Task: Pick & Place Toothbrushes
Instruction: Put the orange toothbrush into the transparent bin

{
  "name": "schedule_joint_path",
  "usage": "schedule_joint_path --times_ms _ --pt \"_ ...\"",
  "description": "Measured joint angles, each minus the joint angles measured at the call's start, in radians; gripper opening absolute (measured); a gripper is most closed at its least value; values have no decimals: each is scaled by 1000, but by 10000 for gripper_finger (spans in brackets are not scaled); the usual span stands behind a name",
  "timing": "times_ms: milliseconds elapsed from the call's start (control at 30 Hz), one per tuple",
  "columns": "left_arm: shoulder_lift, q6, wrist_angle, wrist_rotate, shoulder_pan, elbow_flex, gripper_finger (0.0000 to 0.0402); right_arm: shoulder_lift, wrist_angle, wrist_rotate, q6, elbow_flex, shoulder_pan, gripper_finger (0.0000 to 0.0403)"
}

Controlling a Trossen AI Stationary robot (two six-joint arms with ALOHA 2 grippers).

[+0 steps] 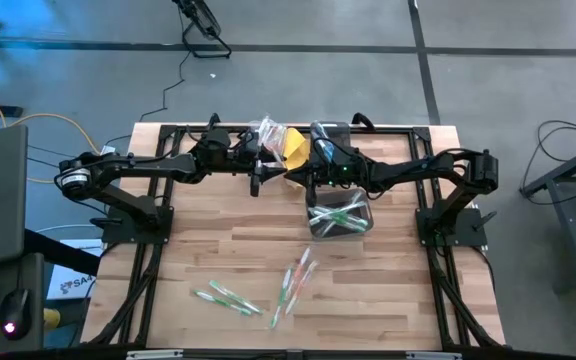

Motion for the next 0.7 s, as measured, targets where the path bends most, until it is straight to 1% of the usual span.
schedule_joint_path --times_ms 100,300,467,600,700 --pt "0 0 0 0 0 0 145 0 -4 16 0 0 0 5" --pt "0 0 0 0 0 0 94 0 -11 18 0 0 0 5" --pt "0 0 -1 -1 1 0 61 0 -17 17 0 0 0 5" --pt "1 0 -1 -1 1 0 47 0 -20 17 0 0 0 5" --pt "1 0 -2 -1 1 0 47 0 -24 17 0 1 0 5"
